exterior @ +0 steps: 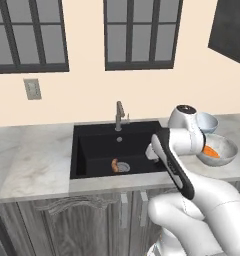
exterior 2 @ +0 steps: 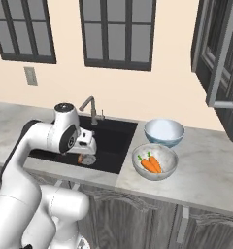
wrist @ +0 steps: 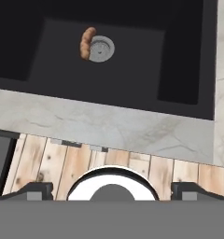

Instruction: Pick the carrots from the cabinet and place them in one bowl. Pick the potato from the sink and place it in the other bowl.

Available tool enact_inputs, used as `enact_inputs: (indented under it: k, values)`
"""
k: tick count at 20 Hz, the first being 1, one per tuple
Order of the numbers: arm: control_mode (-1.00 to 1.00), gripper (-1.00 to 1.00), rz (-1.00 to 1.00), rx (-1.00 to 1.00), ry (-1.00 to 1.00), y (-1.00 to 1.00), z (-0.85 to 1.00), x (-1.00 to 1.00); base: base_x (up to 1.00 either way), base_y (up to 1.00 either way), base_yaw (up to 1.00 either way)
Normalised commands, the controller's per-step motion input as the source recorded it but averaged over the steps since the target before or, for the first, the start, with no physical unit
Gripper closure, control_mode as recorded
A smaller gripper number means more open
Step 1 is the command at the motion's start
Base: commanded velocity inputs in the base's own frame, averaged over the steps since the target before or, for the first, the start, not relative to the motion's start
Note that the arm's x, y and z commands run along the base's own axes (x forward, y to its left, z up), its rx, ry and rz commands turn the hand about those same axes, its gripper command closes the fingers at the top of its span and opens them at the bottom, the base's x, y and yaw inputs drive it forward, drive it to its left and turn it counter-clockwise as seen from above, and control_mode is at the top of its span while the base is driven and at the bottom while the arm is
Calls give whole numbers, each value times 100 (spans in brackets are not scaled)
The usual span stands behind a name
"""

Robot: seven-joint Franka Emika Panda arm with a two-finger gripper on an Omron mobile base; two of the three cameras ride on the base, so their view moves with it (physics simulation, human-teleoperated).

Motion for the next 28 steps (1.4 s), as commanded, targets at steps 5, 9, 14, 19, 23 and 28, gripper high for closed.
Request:
enact_inputs:
  k: [5,9,14,19,23,28]
  values:
    - [-100,-100,0,0,-7,10,-34,5,0,0,0]
    - [-100,-100,0,0,-2,7,-35,17,0,0,0]
    - [-100,-100,0,0,-3,1,-8,19,0,0,0]
    - [-100,-100,0,0,-4,0,0,16,0,0,0]
    - [-100,-100,0,4,-1,4,-2,15,0,0,0]
    - [-100,-100,0,6,0,12,-10,18,0,0,0]
